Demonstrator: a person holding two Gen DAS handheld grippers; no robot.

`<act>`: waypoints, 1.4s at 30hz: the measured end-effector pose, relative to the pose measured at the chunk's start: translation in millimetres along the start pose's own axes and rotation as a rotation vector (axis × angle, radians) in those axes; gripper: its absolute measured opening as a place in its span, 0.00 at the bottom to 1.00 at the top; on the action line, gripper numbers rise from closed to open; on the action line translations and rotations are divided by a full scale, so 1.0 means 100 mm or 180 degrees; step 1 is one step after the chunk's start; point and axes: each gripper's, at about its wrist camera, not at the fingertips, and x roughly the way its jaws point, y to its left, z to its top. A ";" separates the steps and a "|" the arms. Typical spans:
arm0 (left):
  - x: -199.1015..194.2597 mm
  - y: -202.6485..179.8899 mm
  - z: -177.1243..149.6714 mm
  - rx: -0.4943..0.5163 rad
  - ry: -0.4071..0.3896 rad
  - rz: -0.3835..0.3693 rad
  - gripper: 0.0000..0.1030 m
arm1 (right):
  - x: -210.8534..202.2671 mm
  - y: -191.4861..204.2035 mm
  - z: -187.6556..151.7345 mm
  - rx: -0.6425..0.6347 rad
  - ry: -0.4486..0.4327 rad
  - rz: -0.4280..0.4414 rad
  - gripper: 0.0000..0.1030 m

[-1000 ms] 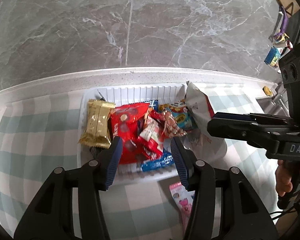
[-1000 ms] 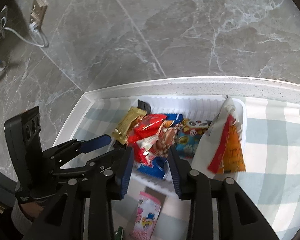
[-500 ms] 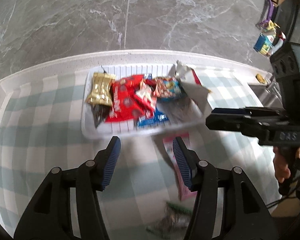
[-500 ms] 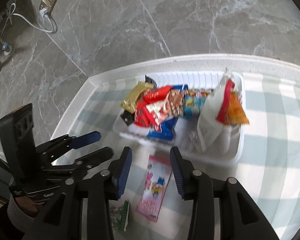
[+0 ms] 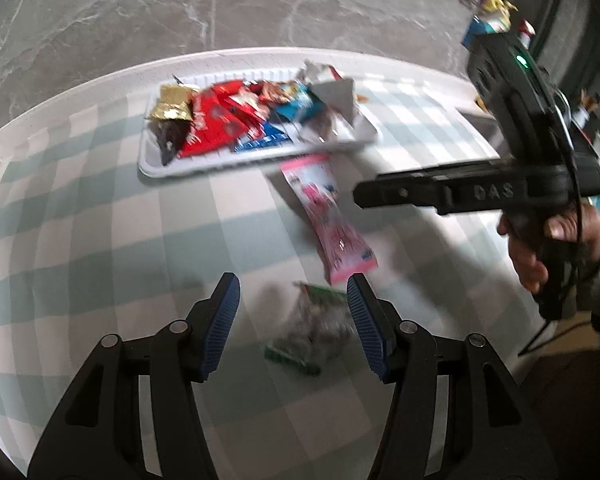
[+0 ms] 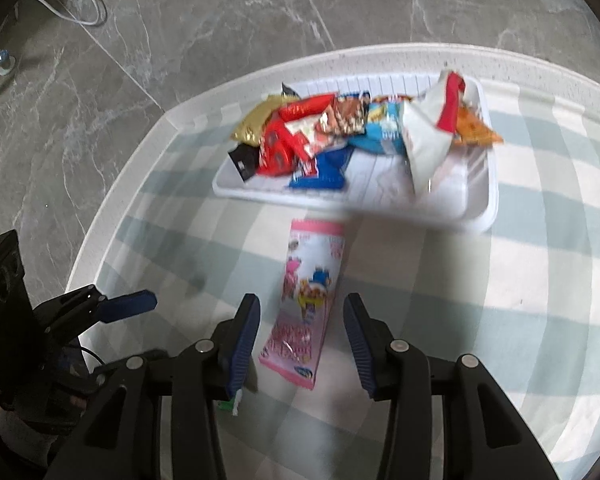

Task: Organize snacks
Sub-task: 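Grasp the clear nut bag with the left tool while the right tool grasps the pink Pororo packet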

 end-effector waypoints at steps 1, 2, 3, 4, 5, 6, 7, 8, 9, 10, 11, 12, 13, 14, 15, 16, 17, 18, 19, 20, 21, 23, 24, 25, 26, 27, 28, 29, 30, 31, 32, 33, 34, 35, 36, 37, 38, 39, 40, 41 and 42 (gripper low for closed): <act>0.00 -0.03 -0.04 0.0033 0.0016 -0.0032 0.53 | 0.02 0.00 -0.02 0.0006 0.0015 -0.0007 0.45; 0.01 -0.05 -0.07 0.0063 0.0036 -0.0051 0.53 | 0.03 0.00 -0.04 0.0008 0.0024 -0.0013 0.45; 0.02 -0.07 -0.09 0.0086 0.0049 -0.0063 0.53 | 0.04 0.01 -0.05 0.0007 0.0032 -0.0015 0.46; 0.04 -0.10 -0.12 0.0139 0.0074 -0.0087 0.53 | 0.05 0.01 -0.07 0.0006 0.0039 -0.0019 0.46; 0.06 -0.13 -0.14 0.0183 0.0101 -0.0105 0.53 | 0.05 0.01 -0.08 0.0007 0.0043 -0.0019 0.46; 0.09 -0.14 -0.13 0.0224 0.0129 -0.0113 0.53 | 0.06 0.01 -0.08 0.0007 0.0047 -0.0018 0.46; 0.11 -0.15 -0.14 0.0259 0.0152 -0.0127 0.53 | 0.06 0.01 -0.08 0.0007 0.0052 -0.0020 0.47; 0.14 -0.18 -0.16 0.0303 0.0187 -0.0164 0.53 | 0.07 0.01 -0.08 0.0010 0.0056 -0.0022 0.47; 0.17 -0.19 -0.17 0.0334 0.0212 -0.0162 0.53 | 0.07 0.01 -0.09 0.0011 0.0062 -0.0023 0.48; 0.19 -0.20 -0.18 0.0363 0.0233 -0.0154 0.53 | 0.08 0.00 -0.09 0.0010 0.0067 -0.0023 0.49; 0.22 -0.21 -0.19 0.0404 0.0265 -0.0160 0.53 | 0.09 0.00 -0.10 0.0008 0.0074 -0.0023 0.49; 0.25 -0.21 -0.20 0.0423 0.0282 -0.0161 0.53 | 0.11 0.01 -0.10 0.0005 0.0083 -0.0025 0.49; 0.28 -0.21 -0.21 0.0457 0.0307 -0.0141 0.53 | 0.12 0.01 -0.10 0.0002 0.0092 -0.0029 0.49; 0.31 -0.22 -0.21 0.0486 0.0335 -0.0133 0.53 | 0.14 0.02 -0.11 -0.0005 0.0105 -0.0032 0.49; 0.33 -0.21 -0.21 0.0500 0.0349 -0.0134 0.53 | 0.15 0.02 -0.11 -0.0011 0.0115 -0.0036 0.49; 0.35 -0.21 -0.21 0.0526 0.0365 -0.0130 0.53 | 0.16 0.03 -0.11 -0.0016 0.0123 -0.0040 0.49; 0.38 -0.21 -0.21 0.0551 0.0381 -0.0127 0.53 | 0.17 0.03 -0.11 -0.0022 0.0128 -0.0040 0.49; 0.39 -0.21 -0.21 0.0566 0.0395 -0.0121 0.53 | 0.18 0.03 -0.11 -0.0035 0.0135 -0.0044 0.49; 0.42 -0.22 -0.21 0.0598 0.0418 -0.0110 0.53 | 0.20 0.04 -0.10 -0.0043 0.0141 -0.0055 0.49; 0.44 -0.22 -0.21 0.0626 0.0435 -0.0108 0.53 | 0.21 0.05 -0.10 -0.0057 0.0148 -0.0064 0.49; 0.46 -0.23 -0.21 0.0638 0.0447 -0.0107 0.53 | 0.22 0.05 -0.09 -0.0067 0.0150 -0.0069 0.50; 0.53 -0.24 -0.20 0.0686 0.0492 -0.0082 0.53 | 0.25 0.07 -0.08 -0.0093 0.0157 -0.0093 0.50; 0.55 -0.24 -0.21 0.0703 0.0506 -0.0078 0.53 | 0.27 0.08 -0.07 -0.0102 0.0160 -0.0098 0.50; 0.57 -0.25 -0.21 0.0715 0.0517 -0.0070 0.53 | 0.28 0.08 -0.06 -0.0111 0.0165 -0.0102 0.50; 0.60 -0.26 -0.21 0.0731 0.0528 -0.0048 0.53 | 0.30 0.09 -0.06 -0.0122 0.0170 -0.0112 0.50; 0.62 -0.26 -0.21 0.0743 0.0541 -0.0038 0.53 | 0.31 0.10 -0.05 -0.0132 0.0173 -0.0120 0.50; 0.64 -0.27 -0.20 0.0751 0.0547 -0.0032 0.53 | 0.33 0.10 -0.04 -0.0146 0.0178 -0.0131 0.50; 0.66 -0.27 -0.20 0.0757 0.0552 -0.0028 0.53 | 0.35 0.11 -0.04 -0.0158 0.0181 -0.0142 0.50; 0.67 -0.28 -0.20 0.0768 0.0558 -0.0019 0.53 | 0.36 0.12 -0.03 -0.0169 0.0185 -0.0149 0.50; 0.68 -0.28 -0.20 0.0778 0.0562 -0.0015 0.53 | 0.38 0.13 -0.03 -0.0185 0.0193 -0.0159 0.50; 0.70 -0.28 -0.19 0.0785 0.0566 -0.0012 0.53 | 0.40 0.14 -0.02 -0.0194 0.0202 -0.0174 0.50; 0.71 -0.30 -0.19 0.0790 0.0568 -0.0009 0.53 | 0.41 0.14 -0.01 -0.0193 0.0212 -0.0188 0.50; 0.72 -0.30 -0.19 0.0805 0.0561 -0.0005 0.53 | 0.43 0.13 -0.01 -0.0188 0.0221 -0.0191 0.50; 0.72 -0.30 -0.18 0.0811 0.0558 -0.0005 0.53 | 0.45 0.13 0.00 -0.0181 0.0232 -0.0191 0.50; 0.73 -0.30 -0.18 0.0808 0.0549 -0.0007 0.53 | 0.46 0.13 0.00 -0.0175 0.0238 -0.0193 0.50; 0.74 -0.30 -0.17 0.0804 0.0545 -0.0010 0.53 | 0.47 0.12 0.00 -0.0170 0.0238 -0.0191 0.50; 0.74 -0.29 -0.17 0.0803 0.0540 -0.0012 0.53 | 0.47 0.13 0.01 -0.0172 0.0233 -0.0191 0.50; 0.75 -0.31 -0.16 0.0802 0.0538 -0.0009 0.53 | 0.47 0.13 0.01 -0.0186 0.0236 -0.0196 0.50; 0.76 -0.31 -0.16 0.0806 0.0532 -0.0004 0.53 | 0.48 0.14 0.01 -0.0202 0.0238 -0.0202 0.50; 0.76 -0.30 -0.16 0.0811 0.0528 0.0001 0.53 | 0.48 0.14 0.02 -0.0213 0.0240 -0.0207 0.49; 0.77 -0.31 -0.16 0.0823 0.0524 0.0011 0.53 | 0.49 0.15 0.02 -0.0229 0.0240 -0.0228 0.46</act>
